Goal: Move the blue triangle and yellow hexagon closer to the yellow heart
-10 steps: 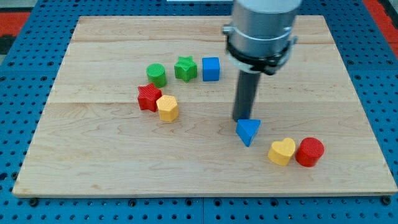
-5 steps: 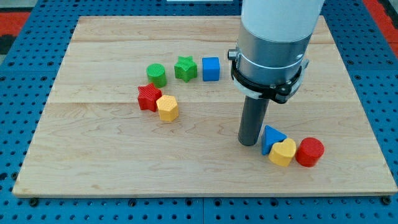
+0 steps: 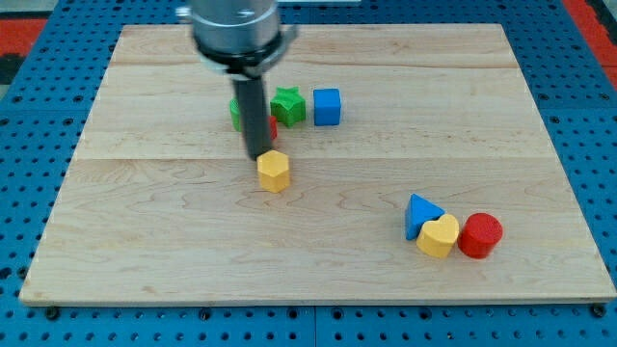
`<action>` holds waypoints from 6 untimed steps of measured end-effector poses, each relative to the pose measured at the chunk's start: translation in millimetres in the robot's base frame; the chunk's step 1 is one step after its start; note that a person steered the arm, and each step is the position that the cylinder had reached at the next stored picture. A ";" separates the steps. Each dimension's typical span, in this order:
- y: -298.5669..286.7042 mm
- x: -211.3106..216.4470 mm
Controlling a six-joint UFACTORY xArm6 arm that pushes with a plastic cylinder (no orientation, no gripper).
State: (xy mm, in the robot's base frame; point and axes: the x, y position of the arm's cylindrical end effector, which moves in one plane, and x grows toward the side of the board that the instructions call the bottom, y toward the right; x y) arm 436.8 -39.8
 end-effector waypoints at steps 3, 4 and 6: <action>-40.8 57.4; 25.1 63.1; 54.1 57.8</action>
State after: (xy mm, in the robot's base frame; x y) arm 494.6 14.2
